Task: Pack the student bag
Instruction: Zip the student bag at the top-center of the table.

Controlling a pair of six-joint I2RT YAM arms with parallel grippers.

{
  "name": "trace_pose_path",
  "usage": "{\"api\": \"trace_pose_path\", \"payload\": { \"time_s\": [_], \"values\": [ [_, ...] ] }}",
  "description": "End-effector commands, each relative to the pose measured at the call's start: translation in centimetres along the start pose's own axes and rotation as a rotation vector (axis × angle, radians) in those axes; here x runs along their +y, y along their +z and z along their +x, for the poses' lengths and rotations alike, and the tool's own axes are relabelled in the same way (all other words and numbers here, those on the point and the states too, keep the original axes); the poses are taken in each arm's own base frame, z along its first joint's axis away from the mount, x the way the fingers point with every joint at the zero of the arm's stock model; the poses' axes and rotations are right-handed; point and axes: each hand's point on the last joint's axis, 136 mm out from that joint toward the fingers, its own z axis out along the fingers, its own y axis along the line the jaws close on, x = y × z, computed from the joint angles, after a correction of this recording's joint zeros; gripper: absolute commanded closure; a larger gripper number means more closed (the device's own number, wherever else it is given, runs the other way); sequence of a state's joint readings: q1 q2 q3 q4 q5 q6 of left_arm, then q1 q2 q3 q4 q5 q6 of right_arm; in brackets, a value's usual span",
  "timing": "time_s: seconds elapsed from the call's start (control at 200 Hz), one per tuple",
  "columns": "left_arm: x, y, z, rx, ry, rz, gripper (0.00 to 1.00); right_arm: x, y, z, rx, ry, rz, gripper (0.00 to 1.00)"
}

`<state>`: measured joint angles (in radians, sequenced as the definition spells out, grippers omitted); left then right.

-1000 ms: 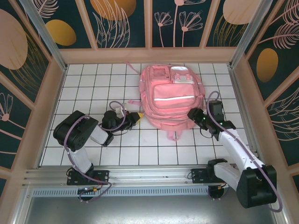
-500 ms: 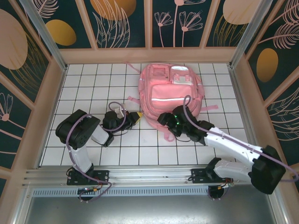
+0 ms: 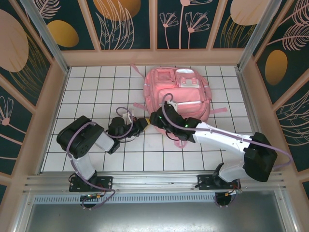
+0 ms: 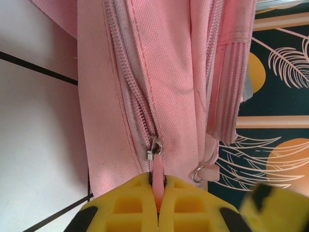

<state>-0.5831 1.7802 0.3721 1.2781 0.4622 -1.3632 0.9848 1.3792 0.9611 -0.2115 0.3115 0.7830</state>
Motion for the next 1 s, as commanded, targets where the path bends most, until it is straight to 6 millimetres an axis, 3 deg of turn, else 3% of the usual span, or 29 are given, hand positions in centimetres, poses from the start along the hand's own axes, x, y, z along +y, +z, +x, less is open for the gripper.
{"api": "trace_pose_path", "payload": {
  "time_s": [0.0, 0.16, 0.37, 0.515, 0.616, 0.726, 0.786, 0.996],
  "values": [
    [-2.0, 0.0, 0.3, 0.018, 0.057, 0.037, 1.0, -3.5, -0.1, 0.0, -0.029, -0.584, 0.172, 0.42],
    [-3.5, -0.1, 0.3, 0.029, 0.058, 0.07, 1.0, -2.8, -0.2, 5.3, 0.046, -0.96, -0.08, 0.42],
    [-4.0, -0.1, 0.5, 0.041, 0.043, 0.087, 1.0, -4.2, 1.7, 6.3, 0.063, -1.071, -0.015, 0.38],
    [-4.8, -0.2, 0.5, 0.045, 0.049, 0.107, 1.0, -5.0, 4.0, 5.1, 0.025, -1.093, 0.136, 0.38],
    [-5.1, -0.3, 0.6, 0.047, 0.045, 0.116, 1.0, -5.8, 5.6, 3.7, -0.013, -1.11, 0.271, 0.5],
    [-5.2, -0.4, 0.5, 0.044, 0.032, 0.121, 1.0, -6.7, 6.4, 3.1, -0.027, -1.129, 0.363, 0.86],
    [-4.8, -0.6, 0.5, 0.039, 0.017, 0.112, 1.0, -7.0, 6.0, 2.9, -0.045, -1.11, 0.366, 1.0],
    [-3.8, -0.5, 0.0, 0.026, -0.05, 0.093, 1.0, -7.7, 3.7, 3.6, -0.049, -1.04, 0.298, 1.0]
  ]
}}
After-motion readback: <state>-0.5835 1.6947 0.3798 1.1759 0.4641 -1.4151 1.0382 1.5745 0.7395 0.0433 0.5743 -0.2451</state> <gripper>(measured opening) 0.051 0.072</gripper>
